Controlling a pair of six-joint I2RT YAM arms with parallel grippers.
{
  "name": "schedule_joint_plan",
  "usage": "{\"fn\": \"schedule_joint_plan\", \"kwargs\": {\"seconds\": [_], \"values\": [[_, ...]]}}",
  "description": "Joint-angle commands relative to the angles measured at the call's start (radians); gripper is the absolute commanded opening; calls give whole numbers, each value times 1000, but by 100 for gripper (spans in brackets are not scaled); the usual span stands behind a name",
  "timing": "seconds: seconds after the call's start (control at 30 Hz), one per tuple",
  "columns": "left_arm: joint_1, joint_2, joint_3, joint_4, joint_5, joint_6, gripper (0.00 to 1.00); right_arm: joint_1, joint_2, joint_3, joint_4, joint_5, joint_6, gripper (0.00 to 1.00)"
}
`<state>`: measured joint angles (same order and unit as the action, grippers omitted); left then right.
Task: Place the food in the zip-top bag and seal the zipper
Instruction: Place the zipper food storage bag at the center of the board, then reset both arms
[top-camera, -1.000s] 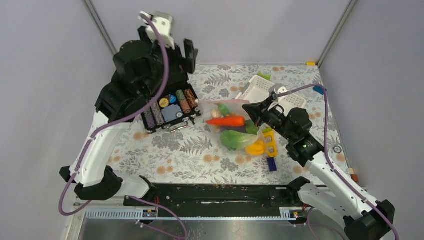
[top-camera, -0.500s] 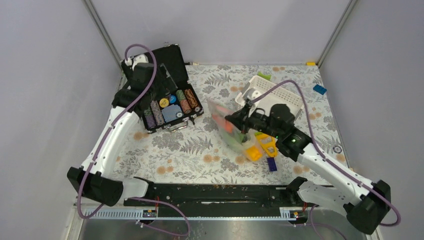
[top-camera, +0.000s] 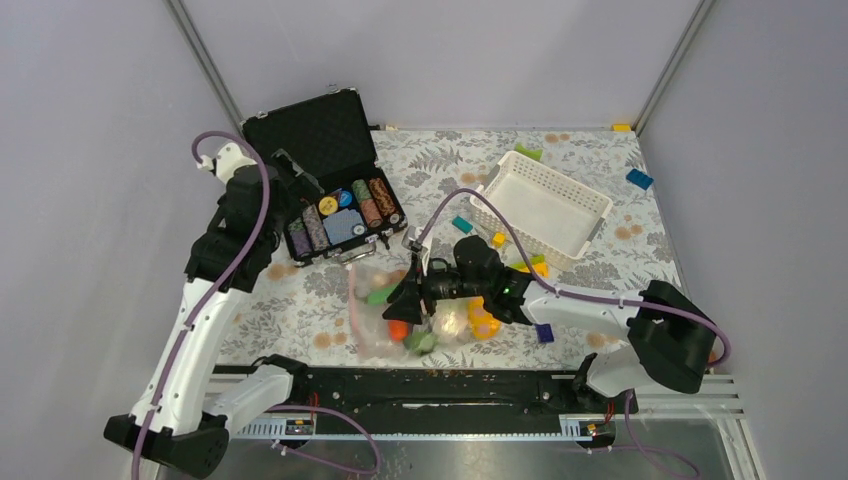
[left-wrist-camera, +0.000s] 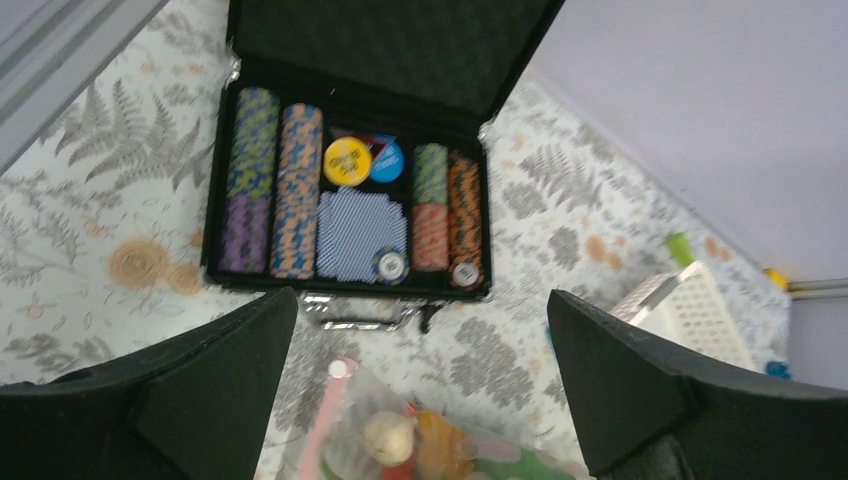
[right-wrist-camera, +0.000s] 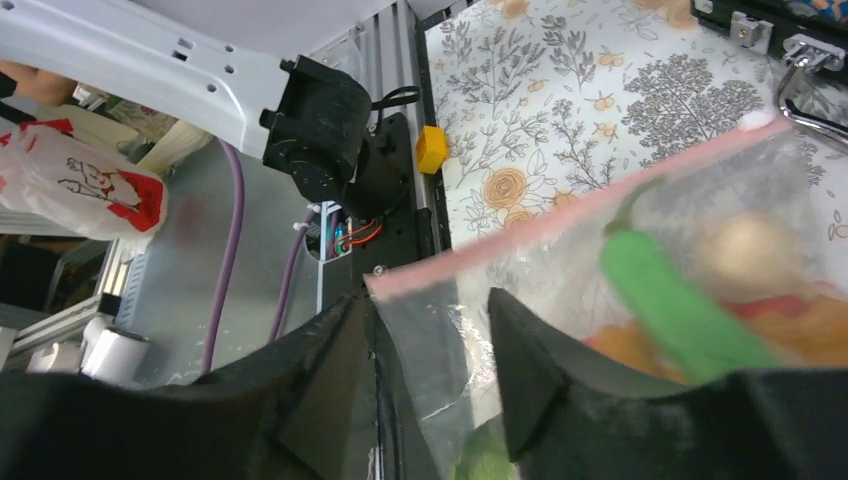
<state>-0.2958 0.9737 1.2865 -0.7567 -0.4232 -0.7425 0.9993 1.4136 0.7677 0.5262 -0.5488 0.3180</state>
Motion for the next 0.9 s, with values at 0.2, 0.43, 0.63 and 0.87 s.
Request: {"fn": "schedule_joint_plan", "kwargs": {"seconds": [0.2,0.43,0.63,0.87], "values": [[4,-6,-71,4,-46,-14,99,-74,-146,86,-86,74,97,100],[5,55,-67,6,-10,16,99,-400,-323,88,-377,271,185,100],[10,70,-100,14,-22,21,99,-784,-421,114,-763,495,223,100],[17,51,-129,32,-32,31,99,-1186,-393,130,-988,605,215,100]]}}
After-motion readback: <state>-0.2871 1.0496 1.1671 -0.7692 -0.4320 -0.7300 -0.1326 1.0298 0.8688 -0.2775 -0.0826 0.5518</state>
